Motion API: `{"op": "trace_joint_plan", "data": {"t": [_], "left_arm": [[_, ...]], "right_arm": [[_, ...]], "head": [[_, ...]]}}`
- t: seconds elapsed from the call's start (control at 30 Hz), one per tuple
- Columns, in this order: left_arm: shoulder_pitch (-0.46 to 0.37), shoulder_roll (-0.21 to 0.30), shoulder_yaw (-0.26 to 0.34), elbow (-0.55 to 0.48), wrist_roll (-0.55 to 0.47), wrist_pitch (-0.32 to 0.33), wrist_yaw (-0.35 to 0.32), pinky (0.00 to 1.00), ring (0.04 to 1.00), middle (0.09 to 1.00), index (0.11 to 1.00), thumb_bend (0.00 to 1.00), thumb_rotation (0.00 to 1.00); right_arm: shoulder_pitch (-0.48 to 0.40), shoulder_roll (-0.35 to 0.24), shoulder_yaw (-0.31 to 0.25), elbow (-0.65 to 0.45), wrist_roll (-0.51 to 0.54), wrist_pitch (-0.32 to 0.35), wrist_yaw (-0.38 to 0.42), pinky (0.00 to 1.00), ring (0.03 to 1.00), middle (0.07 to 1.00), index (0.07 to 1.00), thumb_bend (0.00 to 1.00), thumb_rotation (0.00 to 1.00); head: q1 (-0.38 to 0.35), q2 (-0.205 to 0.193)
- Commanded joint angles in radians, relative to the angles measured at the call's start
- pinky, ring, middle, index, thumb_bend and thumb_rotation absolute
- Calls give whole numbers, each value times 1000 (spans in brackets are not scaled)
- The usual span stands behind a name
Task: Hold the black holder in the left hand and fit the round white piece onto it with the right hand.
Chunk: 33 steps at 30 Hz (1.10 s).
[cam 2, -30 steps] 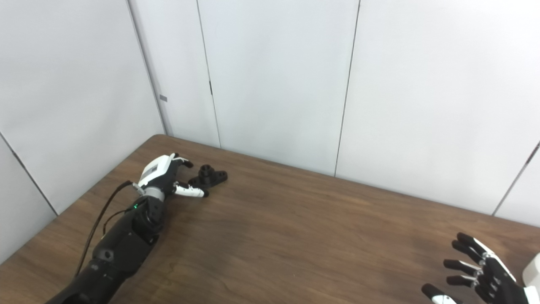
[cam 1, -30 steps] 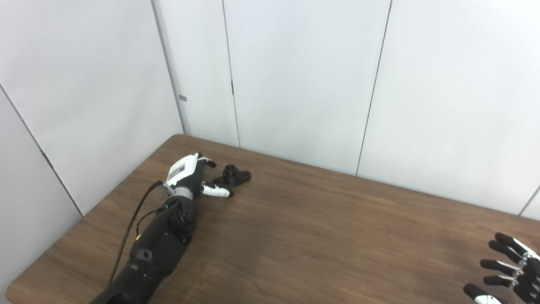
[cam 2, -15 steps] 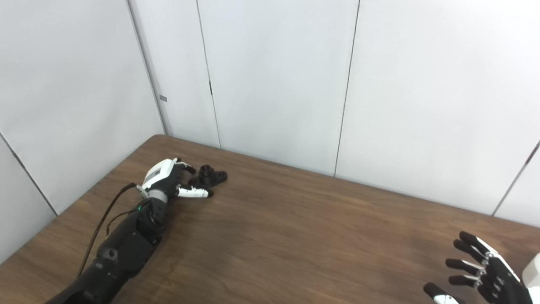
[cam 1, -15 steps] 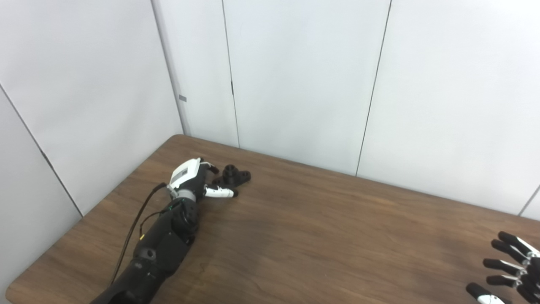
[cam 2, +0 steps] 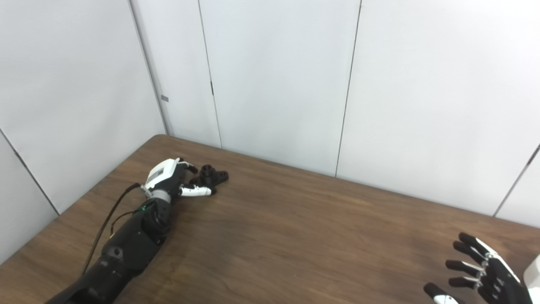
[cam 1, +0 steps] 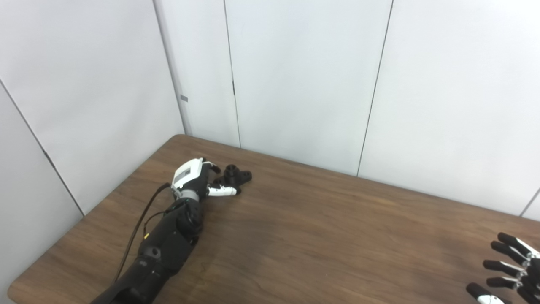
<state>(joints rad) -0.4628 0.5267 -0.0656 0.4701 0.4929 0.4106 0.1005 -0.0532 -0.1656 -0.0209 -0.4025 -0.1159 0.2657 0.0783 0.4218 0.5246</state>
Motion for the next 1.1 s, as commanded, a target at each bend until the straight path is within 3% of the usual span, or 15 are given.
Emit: {"op": "trace_joint_plan", "data": {"t": [0.0, 0.07, 0.17, 0.47, 0.63, 0.9, 1.07], "left_arm": [[-12, -7, 0, 25, -43, -34, -44, 1000, 1000, 956, 654, 801, 190], [-5, -20, 8, 34, -62, -61, -34, 1000, 1000, 946, 524, 582, 87], [3, -34, 2, 51, -62, -95, -6, 1000, 1000, 924, 490, 530, 58], [1, -88, -12, 158, -67, -208, 102, 1000, 996, 900, 487, 524, 59], [0, -106, -24, 197, -66, -236, 137, 1000, 980, 889, 487, 524, 61], [0, -113, -39, 230, -69, -256, 158, 1000, 967, 883, 486, 524, 60], [32, -109, -69, 179, -67, -288, 137, 1000, 973, 886, 486, 524, 57]], "right_arm": [[-20, -1, -6, -43, 3, -12, -5, 552, 682, 806, 818, 495, 0], [-21, -3, -7, -47, 1, -6, -5, 552, 686, 810, 819, 490, 0], [-21, -3, -9, -53, 0, 3, -5, 558, 690, 813, 820, 489, 0], [-20, -6, -8, -62, -3, 5, -3, 558, 692, 823, 827, 475, 0], [-21, -7, -7, -64, -6, 5, -4, 548, 684, 824, 829, 471, 0], [-26, -4, -6, -56, -13, 0, -8, 551, 680, 821, 828, 470, 0], [-35, 3, 0, -46, -16, -9, -9, 531, 658, 816, 824, 469, 0]], "head": [[-1, 1], [-1, 3], [5, 2], [4, 9], [3, 11], [-3, 12], [-28, 12]]}}
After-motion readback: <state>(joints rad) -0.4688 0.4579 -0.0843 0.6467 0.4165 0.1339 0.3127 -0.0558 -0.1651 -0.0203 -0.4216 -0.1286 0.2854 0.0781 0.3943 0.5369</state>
